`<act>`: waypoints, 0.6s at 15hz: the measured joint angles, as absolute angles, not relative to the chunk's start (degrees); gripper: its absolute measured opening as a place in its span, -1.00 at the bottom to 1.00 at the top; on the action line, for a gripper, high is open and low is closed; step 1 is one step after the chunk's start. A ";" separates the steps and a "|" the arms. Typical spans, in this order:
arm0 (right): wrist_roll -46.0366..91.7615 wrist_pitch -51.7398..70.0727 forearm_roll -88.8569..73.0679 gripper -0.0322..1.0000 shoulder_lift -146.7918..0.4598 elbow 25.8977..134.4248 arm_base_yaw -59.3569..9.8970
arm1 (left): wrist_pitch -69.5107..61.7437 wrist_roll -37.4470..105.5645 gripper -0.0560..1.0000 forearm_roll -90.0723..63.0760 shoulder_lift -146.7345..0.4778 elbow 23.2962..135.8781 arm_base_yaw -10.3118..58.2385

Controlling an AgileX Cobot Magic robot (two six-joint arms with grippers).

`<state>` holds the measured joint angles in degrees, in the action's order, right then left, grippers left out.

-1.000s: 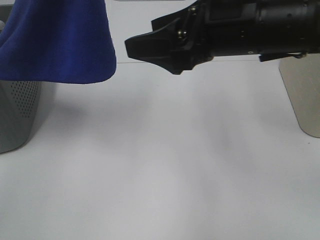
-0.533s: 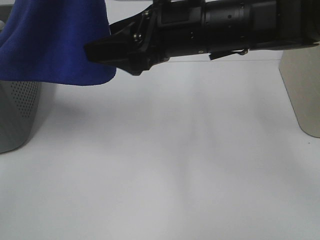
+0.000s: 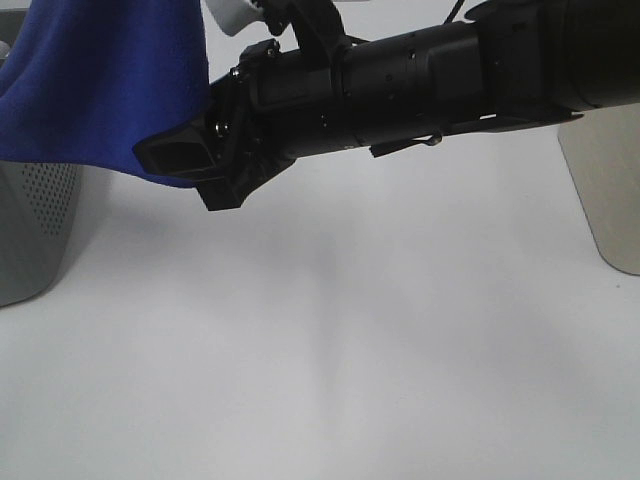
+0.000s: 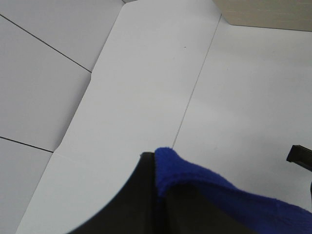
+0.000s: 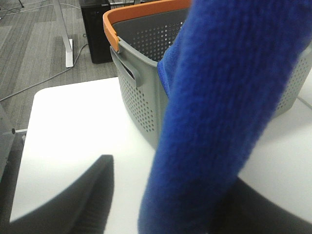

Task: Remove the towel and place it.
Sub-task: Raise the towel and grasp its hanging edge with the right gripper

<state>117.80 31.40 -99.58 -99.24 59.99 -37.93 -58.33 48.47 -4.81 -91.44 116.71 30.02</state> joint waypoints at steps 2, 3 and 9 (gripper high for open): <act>114.48 30.94 -99.58 -0.21 -99.12 59.99 -37.93 | -58.33 48.47 -0.89 -4.64 -91.44 116.71 30.02; 111.73 29.97 -99.58 -0.44 -98.66 59.99 -37.93 | -58.33 48.47 -0.89 -4.64 -91.44 116.71 30.02; 75.80 25.21 -76.83 -0.91 -90.30 60.22 -37.18 | -56.32 46.70 -0.89 -4.53 -91.62 116.71 30.02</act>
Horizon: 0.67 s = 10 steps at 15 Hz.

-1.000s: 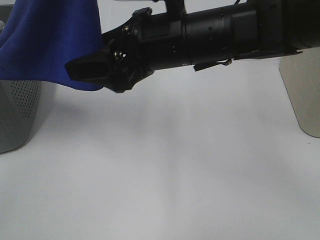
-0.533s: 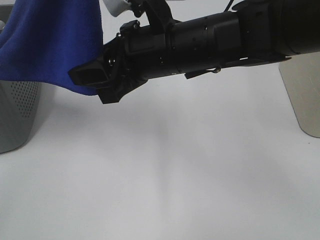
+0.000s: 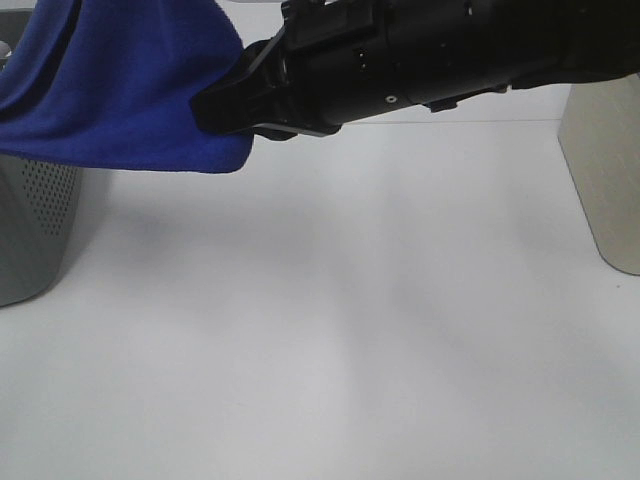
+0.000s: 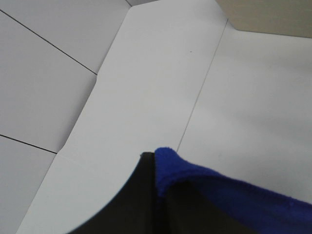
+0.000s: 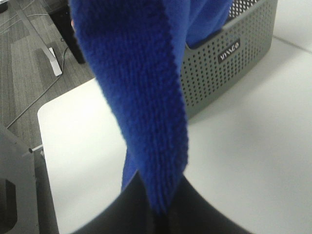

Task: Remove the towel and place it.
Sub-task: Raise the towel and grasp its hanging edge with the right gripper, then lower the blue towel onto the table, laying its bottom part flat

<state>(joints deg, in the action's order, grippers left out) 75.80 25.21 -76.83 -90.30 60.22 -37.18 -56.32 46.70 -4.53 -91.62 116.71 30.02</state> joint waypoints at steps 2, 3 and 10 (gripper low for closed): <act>60.33 29.56 -62.91 -0.91 -88.58 62.91 -33.23 | -52.65 44.75 -0.89 -4.58 -92.42 116.71 30.02; 51.68 33.23 -55.63 -0.91 -87.95 65.72 -30.94 | -50.19 44.35 -0.89 -4.58 -92.93 116.71 30.02; 17.70 58.61 -8.82 -0.91 -88.06 99.18 -25.38 | -24.75 44.12 -0.89 -6.07 -95.17 116.71 30.02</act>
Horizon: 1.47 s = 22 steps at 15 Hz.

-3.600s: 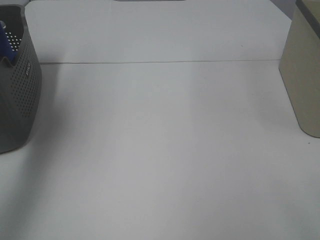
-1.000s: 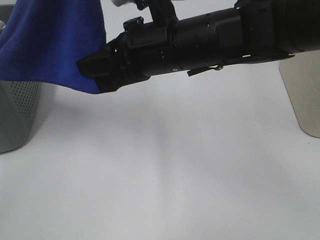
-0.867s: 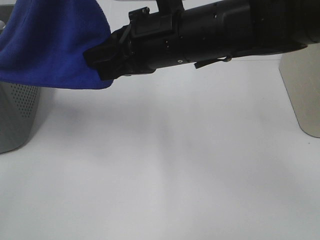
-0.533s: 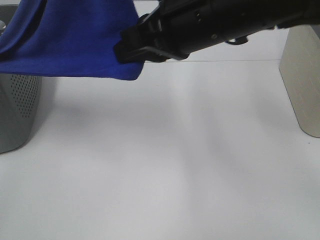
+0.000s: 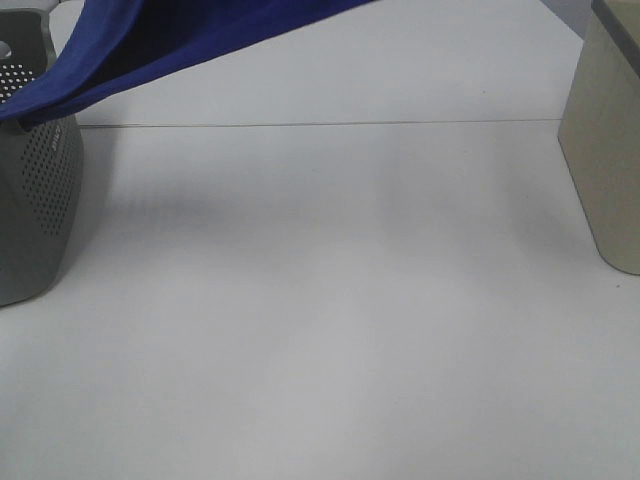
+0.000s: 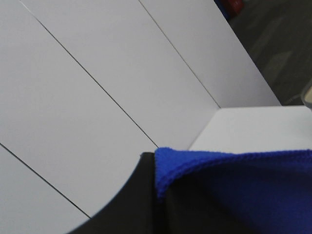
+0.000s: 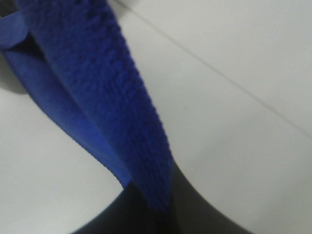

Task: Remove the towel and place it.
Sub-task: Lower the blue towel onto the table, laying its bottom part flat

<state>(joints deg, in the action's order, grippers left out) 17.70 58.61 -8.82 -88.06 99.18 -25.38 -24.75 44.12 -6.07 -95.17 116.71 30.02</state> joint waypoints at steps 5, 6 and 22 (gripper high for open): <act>14.90 60.45 6.82 -0.91 -95.17 121.07 -25.27 | -10.60 44.00 -0.89 -7.51 -97.92 116.71 30.02; 14.55 60.39 7.79 -0.91 -95.97 122.61 -25.27 | -8.65 43.95 -0.89 -7.51 -98.43 116.71 30.02; 6.99 17.30 11.75 -0.91 -114.99 131.89 -21.26 | 24.29 26.81 -0.89 -14.61 -113.45 116.71 18.96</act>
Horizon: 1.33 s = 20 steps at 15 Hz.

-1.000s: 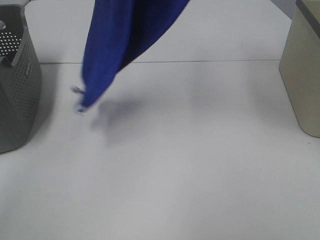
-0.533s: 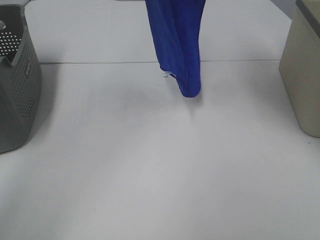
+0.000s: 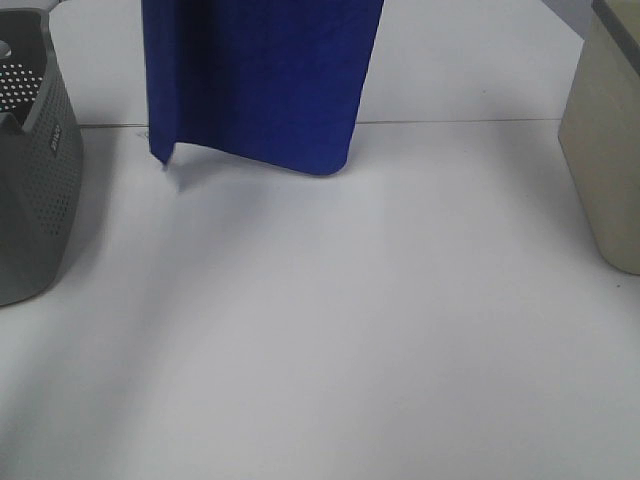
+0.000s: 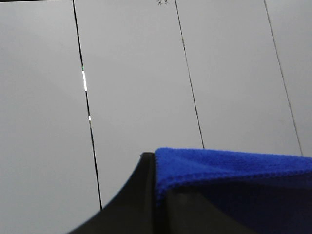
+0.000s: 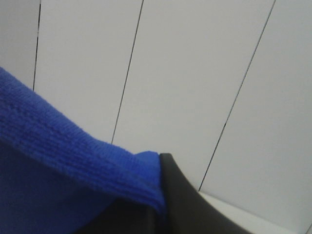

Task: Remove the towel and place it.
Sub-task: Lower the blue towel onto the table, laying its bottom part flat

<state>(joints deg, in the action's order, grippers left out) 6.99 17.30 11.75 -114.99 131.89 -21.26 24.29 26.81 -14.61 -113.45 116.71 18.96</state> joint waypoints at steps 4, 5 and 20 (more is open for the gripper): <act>9.17 6.76 15.87 -0.91 -118.20 131.89 -20.68 | 33.17 26.59 -0.89 -12.15 -118.43 117.91 18.85; 9.91 5.50 16.44 -0.91 -118.95 131.89 -20.45 | 33.46 26.36 -0.89 -11.06 -119.92 119.86 18.51; 12.89 -4.13 17.02 -0.91 -124.62 131.89 -16.56 | 24.41 22.46 -0.89 -7.51 -137.91 145.76 13.87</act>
<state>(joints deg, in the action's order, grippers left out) 12.89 -4.13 17.02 -124.62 131.89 -16.56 24.41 22.46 -7.51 -137.91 145.76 13.87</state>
